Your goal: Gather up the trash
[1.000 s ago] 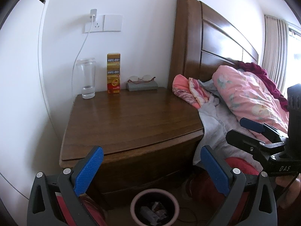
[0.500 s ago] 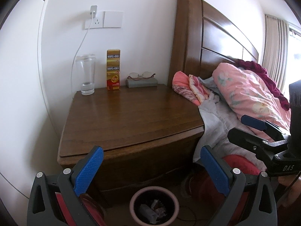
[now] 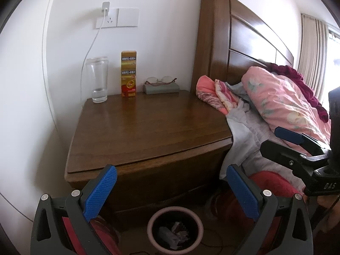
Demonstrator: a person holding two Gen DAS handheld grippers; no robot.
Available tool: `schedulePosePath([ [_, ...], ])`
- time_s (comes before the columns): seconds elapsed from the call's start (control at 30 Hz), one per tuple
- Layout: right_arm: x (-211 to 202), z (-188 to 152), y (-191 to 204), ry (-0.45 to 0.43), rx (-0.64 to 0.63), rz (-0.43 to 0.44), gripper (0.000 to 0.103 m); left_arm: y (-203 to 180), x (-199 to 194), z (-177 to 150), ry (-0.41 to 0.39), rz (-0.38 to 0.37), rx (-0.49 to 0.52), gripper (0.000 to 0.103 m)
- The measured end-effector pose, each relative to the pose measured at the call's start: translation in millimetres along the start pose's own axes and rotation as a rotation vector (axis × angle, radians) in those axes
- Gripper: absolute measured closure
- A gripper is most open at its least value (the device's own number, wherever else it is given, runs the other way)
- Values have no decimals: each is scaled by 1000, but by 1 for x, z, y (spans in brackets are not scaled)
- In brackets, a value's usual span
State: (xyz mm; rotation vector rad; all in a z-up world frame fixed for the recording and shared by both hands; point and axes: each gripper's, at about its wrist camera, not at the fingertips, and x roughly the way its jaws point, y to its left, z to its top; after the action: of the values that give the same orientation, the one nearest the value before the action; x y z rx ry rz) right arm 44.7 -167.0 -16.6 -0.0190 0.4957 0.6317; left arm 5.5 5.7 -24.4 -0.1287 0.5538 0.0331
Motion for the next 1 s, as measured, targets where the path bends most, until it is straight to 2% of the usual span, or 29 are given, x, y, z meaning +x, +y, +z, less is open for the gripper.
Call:
schedulePosePath([
  [0.73, 4, -2, -1, 14, -3, -5, 0, 1, 0, -2, 5, -24, 10, 0],
  [1.0, 6, -4, -3, 27, 5, -16, 0, 2, 5, -4, 32, -44, 18, 0],
])
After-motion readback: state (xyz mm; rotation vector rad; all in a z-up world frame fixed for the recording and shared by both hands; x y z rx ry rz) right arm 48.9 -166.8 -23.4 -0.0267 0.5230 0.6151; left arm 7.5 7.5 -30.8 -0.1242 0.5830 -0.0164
